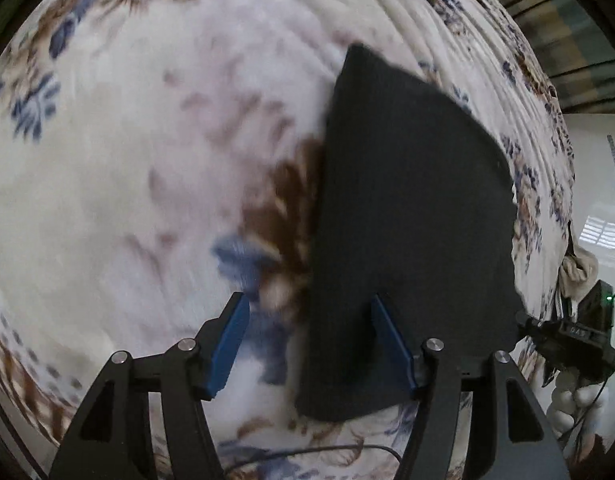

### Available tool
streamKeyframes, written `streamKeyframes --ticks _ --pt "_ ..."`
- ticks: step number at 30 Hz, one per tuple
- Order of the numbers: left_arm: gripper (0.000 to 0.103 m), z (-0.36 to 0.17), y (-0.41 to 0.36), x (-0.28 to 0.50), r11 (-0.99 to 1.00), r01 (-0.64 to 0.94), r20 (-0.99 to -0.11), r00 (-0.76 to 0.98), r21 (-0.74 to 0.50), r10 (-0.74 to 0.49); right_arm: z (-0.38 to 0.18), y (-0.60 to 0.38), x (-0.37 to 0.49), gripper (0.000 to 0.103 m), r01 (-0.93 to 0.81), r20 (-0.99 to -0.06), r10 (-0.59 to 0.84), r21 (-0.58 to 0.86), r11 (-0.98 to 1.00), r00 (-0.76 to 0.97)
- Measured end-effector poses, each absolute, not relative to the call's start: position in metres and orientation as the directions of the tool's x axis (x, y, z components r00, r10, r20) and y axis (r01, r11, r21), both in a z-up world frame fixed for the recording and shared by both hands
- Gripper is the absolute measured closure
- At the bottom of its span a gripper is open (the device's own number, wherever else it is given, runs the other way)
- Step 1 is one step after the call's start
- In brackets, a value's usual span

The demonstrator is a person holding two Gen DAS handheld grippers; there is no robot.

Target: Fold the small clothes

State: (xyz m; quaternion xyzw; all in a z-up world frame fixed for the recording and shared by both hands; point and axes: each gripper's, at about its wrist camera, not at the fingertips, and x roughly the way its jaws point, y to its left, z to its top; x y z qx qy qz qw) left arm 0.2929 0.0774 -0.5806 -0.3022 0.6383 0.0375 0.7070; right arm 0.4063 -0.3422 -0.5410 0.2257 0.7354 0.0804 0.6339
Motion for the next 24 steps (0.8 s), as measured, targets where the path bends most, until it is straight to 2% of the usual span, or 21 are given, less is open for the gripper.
streamKeyframes --ticks 7,14,16,17,19,22,24 --pt "0.042 -0.571 0.071 0.289 0.816 -0.431 -0.923 0.196 -0.385 -0.332 -0.493 -0.354 0.388 0.100 0.252 -0.950 0.308 0.313 0.916 0.057" --pt "0.042 -0.571 0.071 0.283 0.831 -0.408 -0.925 0.181 -0.379 -0.333 -0.542 -0.357 0.382 0.099 0.262 -0.951 0.273 0.229 0.937 -0.143" --pt "0.042 -0.574 0.072 0.280 0.820 -0.417 -0.920 0.180 -0.391 -0.347 -0.538 -0.363 0.380 0.088 0.295 -0.945 0.297 0.248 0.923 -0.136" --pt "0.042 -0.576 0.073 0.278 0.811 -0.425 -0.916 0.180 -0.401 -0.358 -0.535 -0.366 0.379 0.076 0.310 -0.940 0.316 0.265 0.913 -0.127" --pt "0.042 -0.582 0.077 0.272 0.778 -0.456 -0.901 0.187 -0.433 -0.392 -0.527 -0.377 0.374 0.061 0.371 -0.921 0.380 0.324 0.870 -0.086" --pt "0.042 -0.592 0.080 0.266 0.704 -0.509 -0.865 0.211 -0.495 -0.455 -0.526 -0.388 0.363 0.059 0.458 -0.856 0.517 0.456 0.764 -0.009" --pt "0.039 -0.604 0.083 0.264 0.658 -0.541 -0.844 0.223 -0.524 -0.488 -0.536 -0.388 0.358 0.052 0.506 -0.811 0.585 0.511 0.695 0.016"
